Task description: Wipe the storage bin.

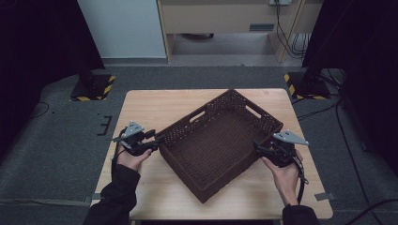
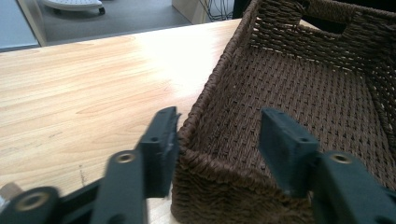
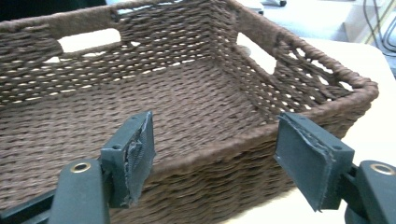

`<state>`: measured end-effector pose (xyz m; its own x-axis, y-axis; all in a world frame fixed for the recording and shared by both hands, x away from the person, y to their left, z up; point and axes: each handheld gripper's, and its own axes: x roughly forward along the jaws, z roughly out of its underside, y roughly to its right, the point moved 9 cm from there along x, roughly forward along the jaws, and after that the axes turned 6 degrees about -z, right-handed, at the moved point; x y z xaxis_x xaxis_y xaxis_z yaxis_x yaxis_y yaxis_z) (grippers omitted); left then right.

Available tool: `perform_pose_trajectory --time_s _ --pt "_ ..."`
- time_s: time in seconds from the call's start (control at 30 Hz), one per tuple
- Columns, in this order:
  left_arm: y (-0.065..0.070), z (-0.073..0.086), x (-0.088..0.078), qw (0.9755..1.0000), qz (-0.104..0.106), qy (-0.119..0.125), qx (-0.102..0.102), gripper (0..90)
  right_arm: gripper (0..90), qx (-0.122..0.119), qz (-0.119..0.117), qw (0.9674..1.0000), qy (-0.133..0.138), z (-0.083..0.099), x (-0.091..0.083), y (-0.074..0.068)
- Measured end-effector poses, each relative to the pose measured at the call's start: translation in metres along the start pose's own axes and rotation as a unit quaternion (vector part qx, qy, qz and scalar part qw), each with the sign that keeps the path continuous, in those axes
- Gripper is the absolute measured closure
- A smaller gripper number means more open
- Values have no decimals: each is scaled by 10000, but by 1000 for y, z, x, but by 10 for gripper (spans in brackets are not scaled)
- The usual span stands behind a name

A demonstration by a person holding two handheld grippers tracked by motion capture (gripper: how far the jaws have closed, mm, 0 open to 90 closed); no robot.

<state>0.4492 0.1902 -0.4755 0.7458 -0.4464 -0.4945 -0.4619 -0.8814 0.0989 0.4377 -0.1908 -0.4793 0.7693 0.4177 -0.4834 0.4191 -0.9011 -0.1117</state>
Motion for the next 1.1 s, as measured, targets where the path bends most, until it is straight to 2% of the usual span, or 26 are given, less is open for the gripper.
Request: perform_pose_trajectory --time_s 0.07,0.1,0.2,0.27,0.43,0.57,0.63,0.8,0.97,1.1 --pt "1 1 -1 9998 -75 4 168 518 268 -14 -34 10000 -41 1 -1 -5" --pt "1 0 -1 9998 -90 -13 173 517 268 -2 -32 10000 -55 1 -1 -6" --pt "-5 -5 -4 9997 -215 33 89 490 273 -39 9 9998 -209 7 3 -8" --pt "-12 -6 -4 9996 -269 46 41 476 280 30 18 9998 -183 8 5 -8" --pt "-18 2 4 9995 -276 -153 46 462 286 -59 122 9997 -190 6 11 -5" --pt "-6 7 6 9997 -24 -248 78 518 282 -54 92 9998 -139 5 14 0" --pt "-3 9 6 9993 -112 -263 237 514 287 -52 72 9998 -160 5 12 -1" --pt "3 14 -2 9996 -7 -267 134 519 269 -34 -67 10000 -24 -1 0 -9" --pt "13 20 -13 9995 96 -294 81 518 277 -74 -207 9995 -204 9 0 -19" --pt "12 16 -13 9996 52 -250 139 517 335 -130 -235 9993 -255 11 5 -23"
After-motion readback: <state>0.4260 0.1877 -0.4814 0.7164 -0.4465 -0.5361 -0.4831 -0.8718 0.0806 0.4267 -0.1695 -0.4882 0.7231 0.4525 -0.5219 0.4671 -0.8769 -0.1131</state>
